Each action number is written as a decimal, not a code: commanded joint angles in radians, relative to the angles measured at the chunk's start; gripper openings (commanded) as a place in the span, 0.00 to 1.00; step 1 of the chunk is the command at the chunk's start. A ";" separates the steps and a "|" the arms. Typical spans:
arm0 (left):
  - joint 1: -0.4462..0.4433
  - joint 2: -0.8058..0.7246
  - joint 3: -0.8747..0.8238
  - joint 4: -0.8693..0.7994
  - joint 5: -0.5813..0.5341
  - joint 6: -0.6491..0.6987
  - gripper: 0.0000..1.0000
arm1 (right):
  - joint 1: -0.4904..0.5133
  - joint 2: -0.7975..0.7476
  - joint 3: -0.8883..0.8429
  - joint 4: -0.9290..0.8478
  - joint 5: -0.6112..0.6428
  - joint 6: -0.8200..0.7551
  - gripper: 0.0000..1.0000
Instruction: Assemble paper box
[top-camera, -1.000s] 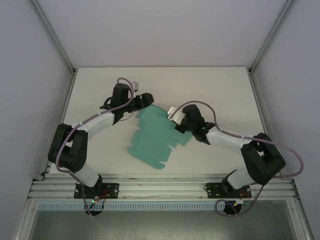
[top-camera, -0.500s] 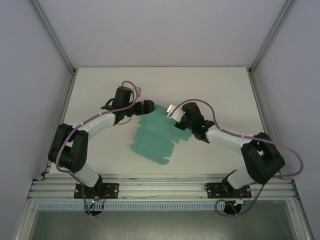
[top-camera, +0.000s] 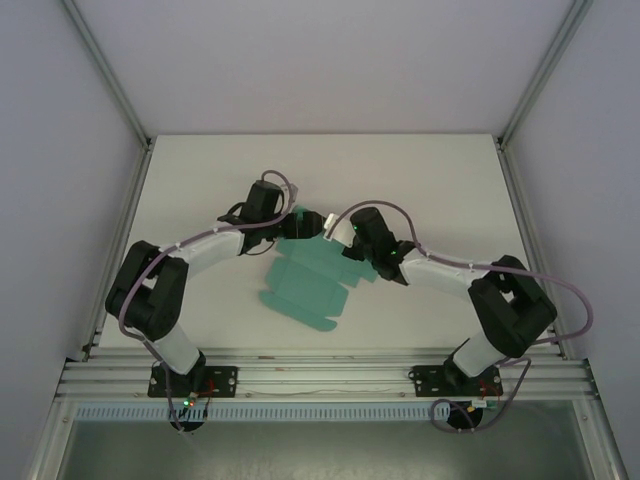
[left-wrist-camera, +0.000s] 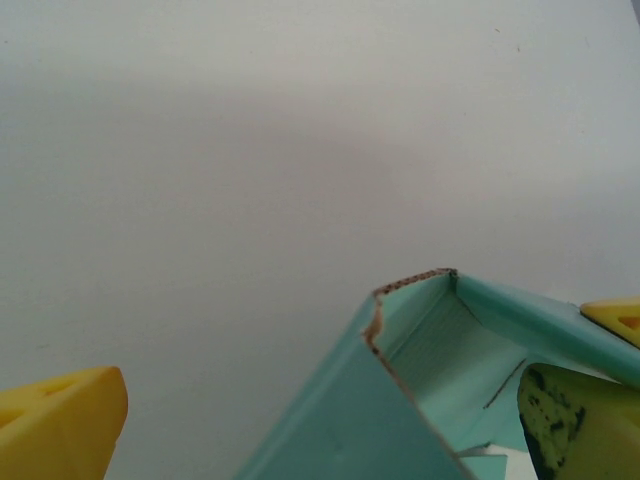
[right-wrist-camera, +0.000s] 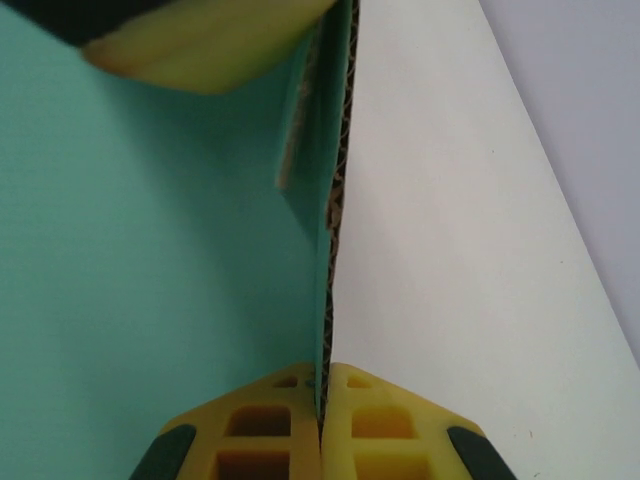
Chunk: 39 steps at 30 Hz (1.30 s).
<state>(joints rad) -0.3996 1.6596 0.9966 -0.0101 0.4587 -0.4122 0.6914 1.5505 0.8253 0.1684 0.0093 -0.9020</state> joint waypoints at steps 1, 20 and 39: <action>-0.011 0.004 -0.023 0.080 -0.052 -0.048 1.00 | 0.021 0.012 0.031 0.000 0.011 -0.020 0.00; 0.158 -0.310 -0.314 -0.039 -0.192 0.041 1.00 | 0.008 -0.067 -0.018 -0.026 0.053 0.003 0.00; 0.163 -0.251 -0.365 0.120 0.097 0.106 1.00 | 0.007 -0.087 -0.013 -0.044 -0.006 0.016 0.00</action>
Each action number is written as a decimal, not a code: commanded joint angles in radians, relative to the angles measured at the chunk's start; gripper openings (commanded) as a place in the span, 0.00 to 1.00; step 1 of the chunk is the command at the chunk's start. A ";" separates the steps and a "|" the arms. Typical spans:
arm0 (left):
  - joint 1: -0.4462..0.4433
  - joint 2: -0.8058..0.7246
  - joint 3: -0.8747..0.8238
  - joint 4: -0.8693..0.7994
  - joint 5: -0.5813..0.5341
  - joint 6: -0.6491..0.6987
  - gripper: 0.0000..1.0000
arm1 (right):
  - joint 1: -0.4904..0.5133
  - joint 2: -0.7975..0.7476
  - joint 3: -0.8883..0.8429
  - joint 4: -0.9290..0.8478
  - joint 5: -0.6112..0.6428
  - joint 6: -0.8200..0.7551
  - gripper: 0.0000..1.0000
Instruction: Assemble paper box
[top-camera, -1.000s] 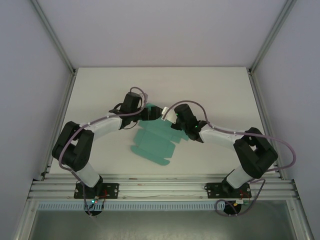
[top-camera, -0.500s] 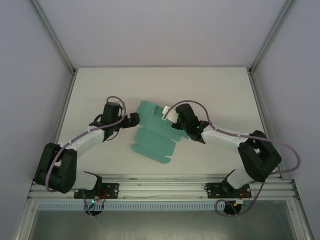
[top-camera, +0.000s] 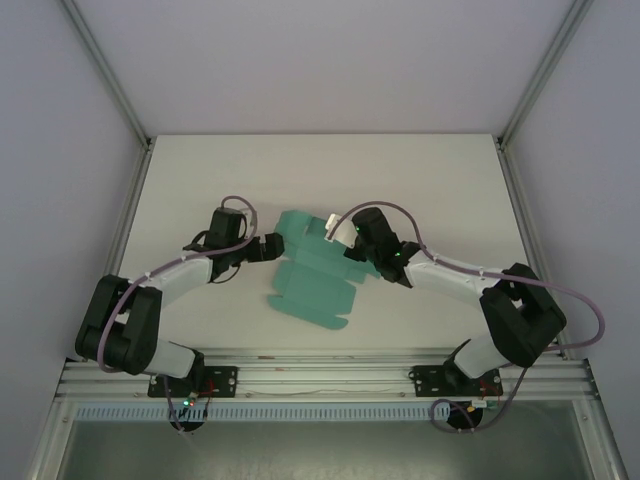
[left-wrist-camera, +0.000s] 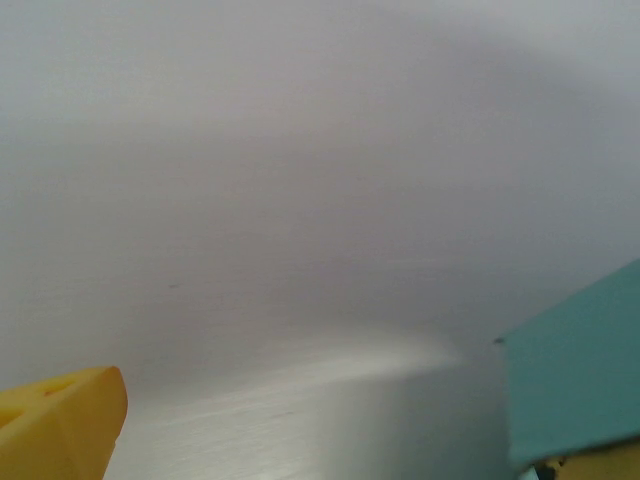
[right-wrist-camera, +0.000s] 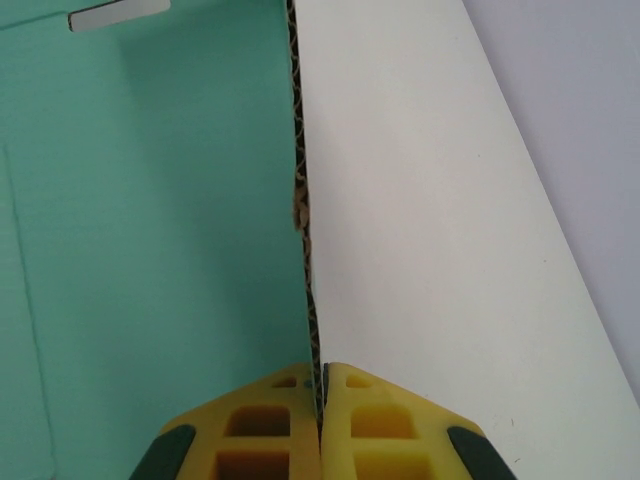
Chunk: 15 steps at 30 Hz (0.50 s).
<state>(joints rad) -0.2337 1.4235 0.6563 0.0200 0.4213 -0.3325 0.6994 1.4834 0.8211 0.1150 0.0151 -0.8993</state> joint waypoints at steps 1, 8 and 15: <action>-0.002 -0.014 -0.026 0.102 0.171 0.030 1.00 | -0.001 -0.016 -0.007 0.013 -0.011 0.011 0.00; -0.022 0.052 -0.012 0.131 0.209 0.026 1.00 | -0.001 0.013 0.022 0.056 -0.019 0.010 0.00; -0.064 0.090 -0.007 0.194 0.184 0.001 0.95 | -0.002 0.040 0.053 0.071 -0.060 0.014 0.00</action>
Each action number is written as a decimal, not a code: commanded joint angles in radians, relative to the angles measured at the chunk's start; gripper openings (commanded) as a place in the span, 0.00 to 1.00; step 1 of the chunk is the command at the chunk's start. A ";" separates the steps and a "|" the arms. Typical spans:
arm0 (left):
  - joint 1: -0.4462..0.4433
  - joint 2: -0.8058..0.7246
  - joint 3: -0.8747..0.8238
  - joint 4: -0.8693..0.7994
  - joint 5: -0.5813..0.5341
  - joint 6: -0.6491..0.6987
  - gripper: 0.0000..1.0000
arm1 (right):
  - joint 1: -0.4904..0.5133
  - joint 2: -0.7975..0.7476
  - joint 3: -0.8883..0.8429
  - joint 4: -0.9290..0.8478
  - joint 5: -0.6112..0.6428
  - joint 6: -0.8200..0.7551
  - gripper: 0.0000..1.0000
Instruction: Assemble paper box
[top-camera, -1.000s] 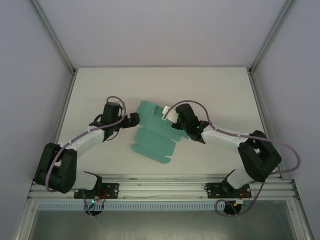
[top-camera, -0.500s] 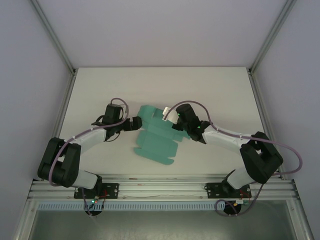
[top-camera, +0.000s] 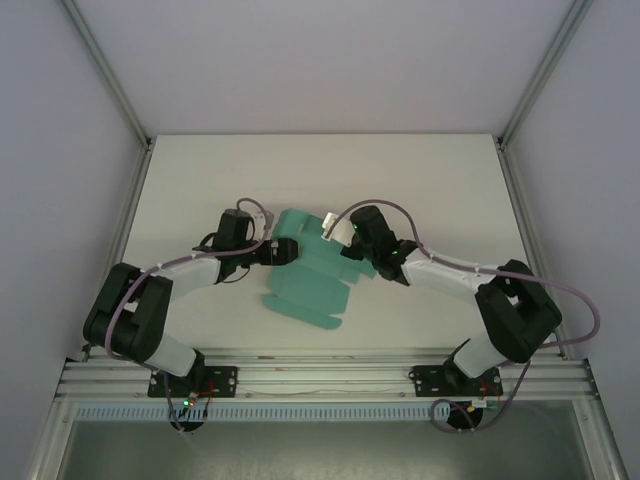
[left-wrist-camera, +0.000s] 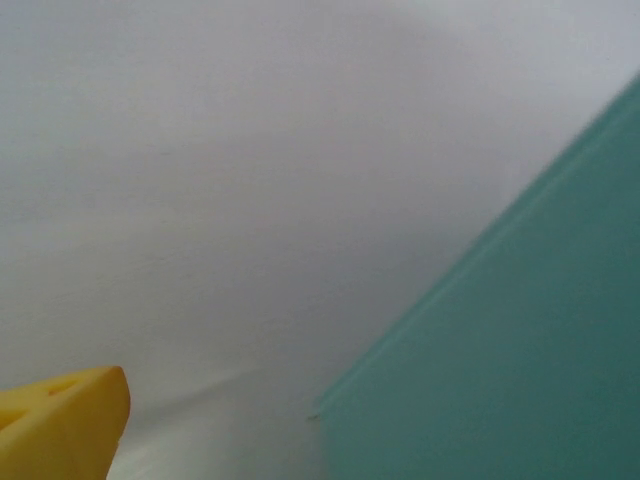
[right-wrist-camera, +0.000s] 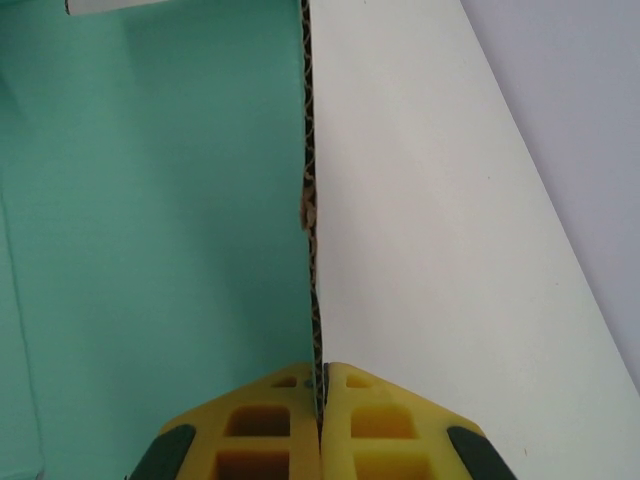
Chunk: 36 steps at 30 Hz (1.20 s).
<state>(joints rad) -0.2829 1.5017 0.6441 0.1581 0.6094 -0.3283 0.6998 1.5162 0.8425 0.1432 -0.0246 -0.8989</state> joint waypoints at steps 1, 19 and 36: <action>-0.021 0.020 0.013 0.044 -0.026 0.001 0.91 | -0.001 0.008 0.029 0.048 -0.020 0.014 0.00; -0.052 0.065 0.033 0.059 -0.068 -0.004 0.46 | -0.002 -0.013 0.033 0.011 0.012 -0.059 0.00; 0.080 -0.160 0.103 -0.190 -0.309 -0.108 1.00 | 0.047 0.162 -0.049 0.595 0.326 -0.564 0.00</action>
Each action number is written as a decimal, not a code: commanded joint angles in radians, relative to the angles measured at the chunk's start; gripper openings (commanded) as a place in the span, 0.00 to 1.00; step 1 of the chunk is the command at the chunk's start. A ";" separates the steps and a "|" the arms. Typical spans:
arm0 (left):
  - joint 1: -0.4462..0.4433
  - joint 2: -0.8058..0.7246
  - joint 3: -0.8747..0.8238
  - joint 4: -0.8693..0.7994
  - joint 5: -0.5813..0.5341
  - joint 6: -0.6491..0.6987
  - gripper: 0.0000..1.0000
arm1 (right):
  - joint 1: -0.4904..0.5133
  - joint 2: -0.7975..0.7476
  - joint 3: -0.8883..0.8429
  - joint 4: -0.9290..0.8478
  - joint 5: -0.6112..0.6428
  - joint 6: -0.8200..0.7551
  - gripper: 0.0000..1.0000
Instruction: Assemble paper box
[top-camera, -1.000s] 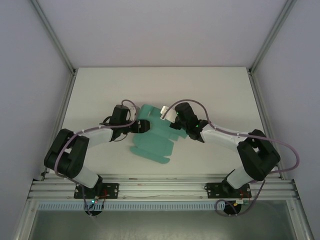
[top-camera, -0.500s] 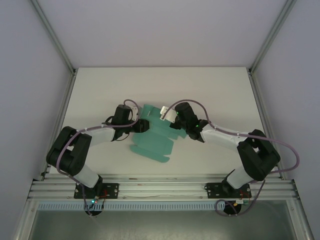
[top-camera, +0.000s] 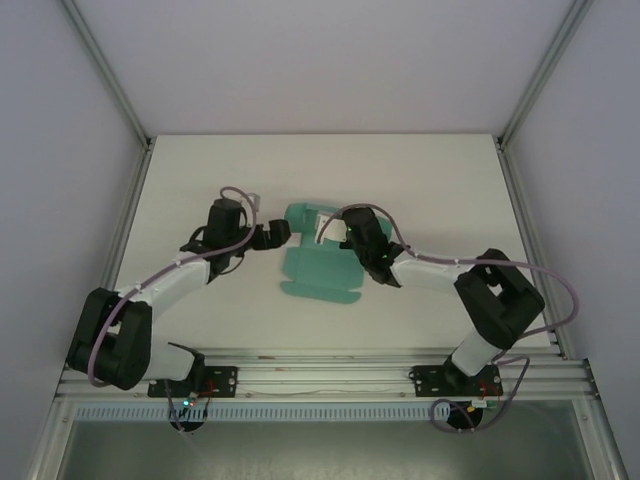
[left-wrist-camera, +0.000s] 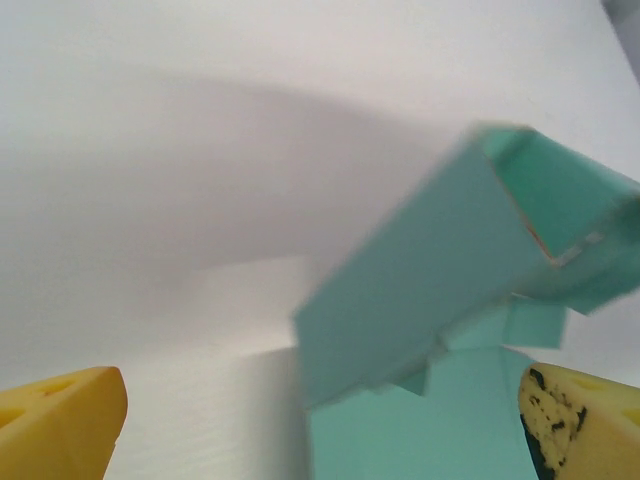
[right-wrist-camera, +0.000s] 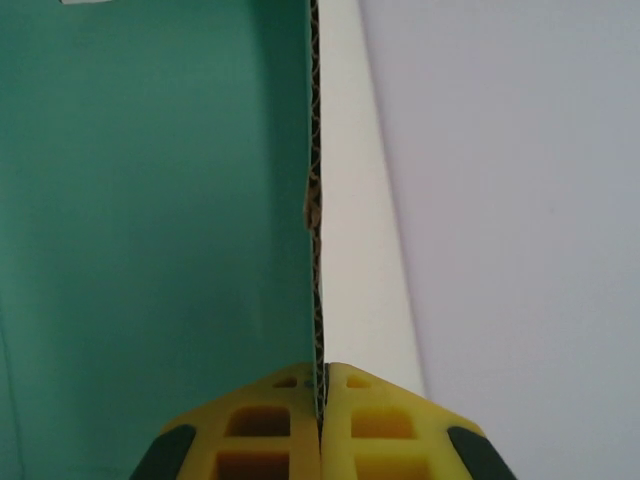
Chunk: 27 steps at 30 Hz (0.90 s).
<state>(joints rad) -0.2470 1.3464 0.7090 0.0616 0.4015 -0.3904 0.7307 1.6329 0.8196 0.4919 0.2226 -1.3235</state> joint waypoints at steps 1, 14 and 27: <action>0.064 0.002 0.046 -0.093 -0.106 -0.051 1.00 | 0.018 0.075 -0.031 0.303 0.095 -0.194 0.00; 0.141 0.273 0.221 -0.017 -0.040 -0.025 1.00 | 0.026 0.305 -0.028 0.700 0.123 -0.344 0.00; 0.045 0.399 0.167 0.265 0.146 0.093 0.76 | 0.030 0.342 -0.062 0.687 0.137 -0.309 0.00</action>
<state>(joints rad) -0.1719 1.7287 0.9020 0.2127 0.5068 -0.3481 0.7521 1.9583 0.7719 1.1603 0.3397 -1.6531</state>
